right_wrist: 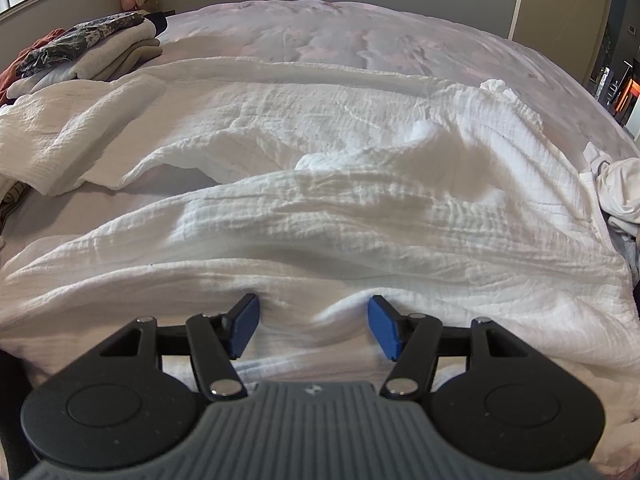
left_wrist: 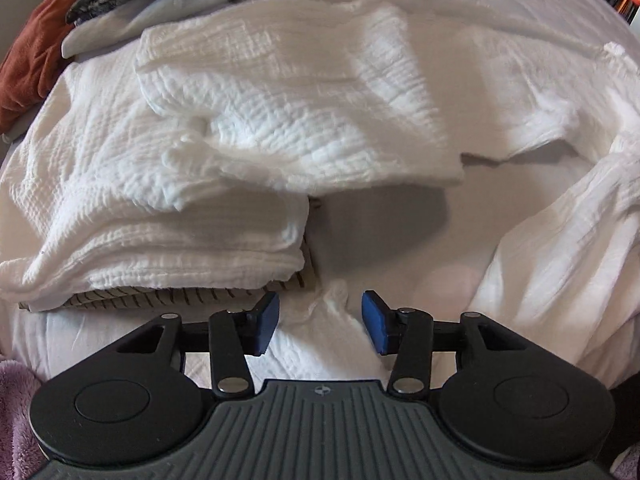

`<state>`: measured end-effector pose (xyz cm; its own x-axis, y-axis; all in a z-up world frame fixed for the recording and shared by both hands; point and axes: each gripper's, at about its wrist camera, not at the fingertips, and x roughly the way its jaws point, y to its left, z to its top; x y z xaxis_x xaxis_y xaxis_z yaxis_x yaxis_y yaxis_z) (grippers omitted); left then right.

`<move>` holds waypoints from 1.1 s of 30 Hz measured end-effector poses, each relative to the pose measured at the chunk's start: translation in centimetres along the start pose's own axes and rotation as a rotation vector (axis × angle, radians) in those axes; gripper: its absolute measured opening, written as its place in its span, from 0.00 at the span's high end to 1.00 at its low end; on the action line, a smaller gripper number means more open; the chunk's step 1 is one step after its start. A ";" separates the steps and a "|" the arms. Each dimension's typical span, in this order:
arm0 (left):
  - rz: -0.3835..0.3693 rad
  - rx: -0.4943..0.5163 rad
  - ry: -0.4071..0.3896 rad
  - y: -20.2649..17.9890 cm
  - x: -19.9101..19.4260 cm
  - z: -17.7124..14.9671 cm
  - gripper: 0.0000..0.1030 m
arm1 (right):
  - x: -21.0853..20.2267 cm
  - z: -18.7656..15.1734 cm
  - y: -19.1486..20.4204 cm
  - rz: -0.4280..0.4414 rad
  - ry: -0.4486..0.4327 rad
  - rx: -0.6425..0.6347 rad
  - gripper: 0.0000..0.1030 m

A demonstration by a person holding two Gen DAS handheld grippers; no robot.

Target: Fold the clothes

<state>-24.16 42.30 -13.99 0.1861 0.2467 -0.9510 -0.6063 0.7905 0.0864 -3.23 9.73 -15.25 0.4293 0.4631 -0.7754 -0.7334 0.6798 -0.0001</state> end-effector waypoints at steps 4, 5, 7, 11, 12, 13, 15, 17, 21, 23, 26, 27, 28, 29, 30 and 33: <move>-0.009 -0.103 -0.061 1.6 -1.4 -1.9 0.96 | 0.0 0.0 -0.1 0.004 0.000 0.004 0.38; -0.013 -0.131 -0.080 2.1 -1.9 -2.4 0.96 | 0.0 0.0 -0.1 0.004 0.000 0.003 0.38; -0.005 -0.188 -0.141 3.4 -4.1 -3.5 0.96 | 0.0 0.0 0.0 0.004 0.000 0.000 0.38; 0.062 -0.309 -0.260 7.0 -9.1 -4.7 0.96 | 0.0 0.1 0.1 -0.001 0.002 -0.008 0.38; 0.084 -0.337 -0.287 7.9 -10.1 -4.7 0.96 | 0.0 0.1 0.2 -0.002 0.002 -0.010 0.38; 0.103 -0.356 -0.301 8.8 -10.9 -4.4 0.96 | 0.0 0.1 0.2 -0.003 0.001 -0.010 0.38; 0.137 -0.381 -0.314 10.5 -11.8 -3.6 0.96 | 0.0 0.1 0.2 -0.004 -0.001 -0.012 0.38; 0.182 -0.397 -0.316 11.8 -11.8 -2.7 0.96 | -0.1 0.0 0.2 -0.005 -0.002 -0.012 0.38; 0.264 -0.425 -0.288 14.0 -9.9 -1.4 0.96 | -0.3 0.0 0.0 -0.001 -0.007 -0.001 0.38; 0.250 -0.432 -0.283 14.5 -8.7 -1.2 0.95 | -0.5 0.0 -0.3 0.006 -0.010 0.012 0.38; 0.233 -0.437 -0.285 14.9 -7.1 -0.9 0.88 | -1.1 0.3 -0.9 0.028 -0.014 0.046 0.38; 0.240 -0.437 -0.292 14.8 -7.1 -1.0 0.83 | -1.5 0.5 -1.3 0.041 -0.018 0.062 0.38; 0.245 -0.441 -0.304 14.7 -7.3 -1.2 0.79 | -1.9 0.8 -1.8 0.053 -0.021 0.079 0.38; 0.249 -0.441 -0.318 14.6 -7.6 -1.4 0.77 | -2.4 1.0 -2.2 0.065 -0.024 0.095 0.38; 0.255 -0.436 -0.333 14.5 -8.0 -1.5 0.73 | -2.9 1.3 -2.8 0.073 -0.023 0.109 0.38; 0.283 -0.402 -0.380 14.0 -9.5 -2.2 0.60 | -4.9 2.6 -5.4 0.074 -0.034 0.130 0.38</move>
<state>-36.12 49.82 -4.41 0.1932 0.6562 -0.7294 -0.9023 0.4108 0.1306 0.00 5.24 -9.79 0.3961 0.5323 -0.7482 -0.6905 0.7098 0.1394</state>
